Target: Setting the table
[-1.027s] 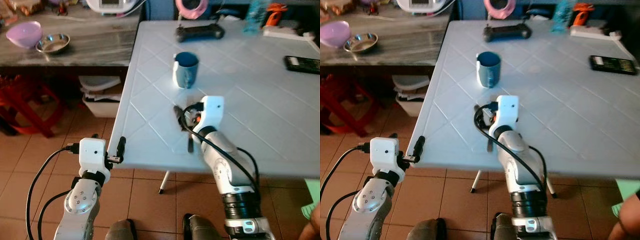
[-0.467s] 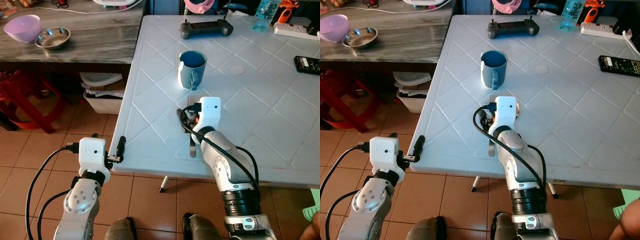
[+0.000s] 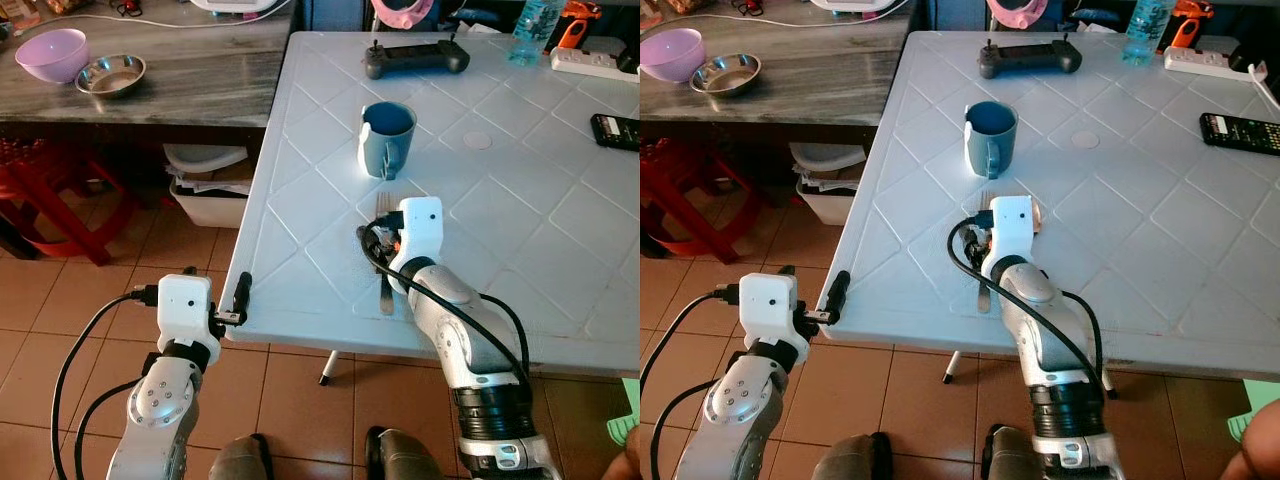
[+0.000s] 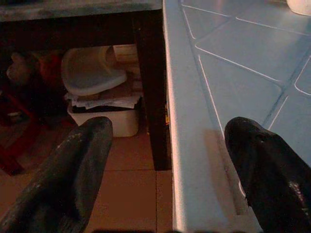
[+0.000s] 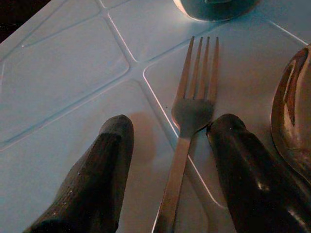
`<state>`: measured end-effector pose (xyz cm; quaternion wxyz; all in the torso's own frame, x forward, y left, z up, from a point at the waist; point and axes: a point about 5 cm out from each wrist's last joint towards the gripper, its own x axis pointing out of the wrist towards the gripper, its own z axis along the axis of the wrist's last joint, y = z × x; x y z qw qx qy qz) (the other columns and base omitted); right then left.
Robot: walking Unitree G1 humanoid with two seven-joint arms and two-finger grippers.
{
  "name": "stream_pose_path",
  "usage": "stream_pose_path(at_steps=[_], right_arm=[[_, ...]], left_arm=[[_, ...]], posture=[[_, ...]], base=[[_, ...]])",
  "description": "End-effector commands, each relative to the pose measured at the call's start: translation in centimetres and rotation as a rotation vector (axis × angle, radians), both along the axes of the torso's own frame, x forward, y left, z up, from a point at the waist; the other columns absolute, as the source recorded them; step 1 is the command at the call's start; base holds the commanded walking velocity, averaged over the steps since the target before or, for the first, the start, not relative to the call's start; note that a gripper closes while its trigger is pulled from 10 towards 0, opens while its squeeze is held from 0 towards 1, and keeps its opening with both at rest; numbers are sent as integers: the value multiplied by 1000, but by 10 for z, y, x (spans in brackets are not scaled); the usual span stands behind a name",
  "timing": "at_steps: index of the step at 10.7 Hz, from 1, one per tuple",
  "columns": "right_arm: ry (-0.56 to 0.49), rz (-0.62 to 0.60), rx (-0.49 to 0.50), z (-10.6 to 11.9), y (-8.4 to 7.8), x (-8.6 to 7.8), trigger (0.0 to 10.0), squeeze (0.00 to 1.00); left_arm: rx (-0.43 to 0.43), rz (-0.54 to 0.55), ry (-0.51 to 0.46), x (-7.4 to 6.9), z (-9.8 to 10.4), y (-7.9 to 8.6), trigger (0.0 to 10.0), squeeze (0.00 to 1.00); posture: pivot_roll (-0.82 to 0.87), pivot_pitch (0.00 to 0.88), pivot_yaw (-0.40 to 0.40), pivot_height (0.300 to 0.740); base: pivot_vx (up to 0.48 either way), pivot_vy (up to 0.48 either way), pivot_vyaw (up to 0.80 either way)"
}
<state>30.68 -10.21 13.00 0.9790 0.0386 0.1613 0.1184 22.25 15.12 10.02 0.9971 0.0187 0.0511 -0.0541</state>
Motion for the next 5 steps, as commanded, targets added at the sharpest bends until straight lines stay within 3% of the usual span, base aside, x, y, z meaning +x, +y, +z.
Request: stream_pose_path(at_steps=[1,2,3,4,5], right_arm=[[158,27,-10,-27,4,-11,10000,0],[196,32,-14,-33,4,-15,10000,0],[262,28,-11,-46,0,-22,4510,0],[298,32,-1,-52,-2,-26,0,0],[325,26,2,-58,-5,-28,0,0]], left_arm=[[6,-3,10,-1,0,3,10000,0],[5,-11,14,-1,0,3,10000,0],[1,-21,16,0,-1,2,10000,0],[-2,-28,20,0,-1,2,10000,0],[-5,-33,23,-1,-2,1,10000,0]], posture=[[37,150,49,740],[36,147,48,740],[37,146,47,740],[37,145,47,740],[36,145,46,740]], base=[[0,0,0],[0,0,0],[0,0,0],[0,0,0],[0,0,0]])
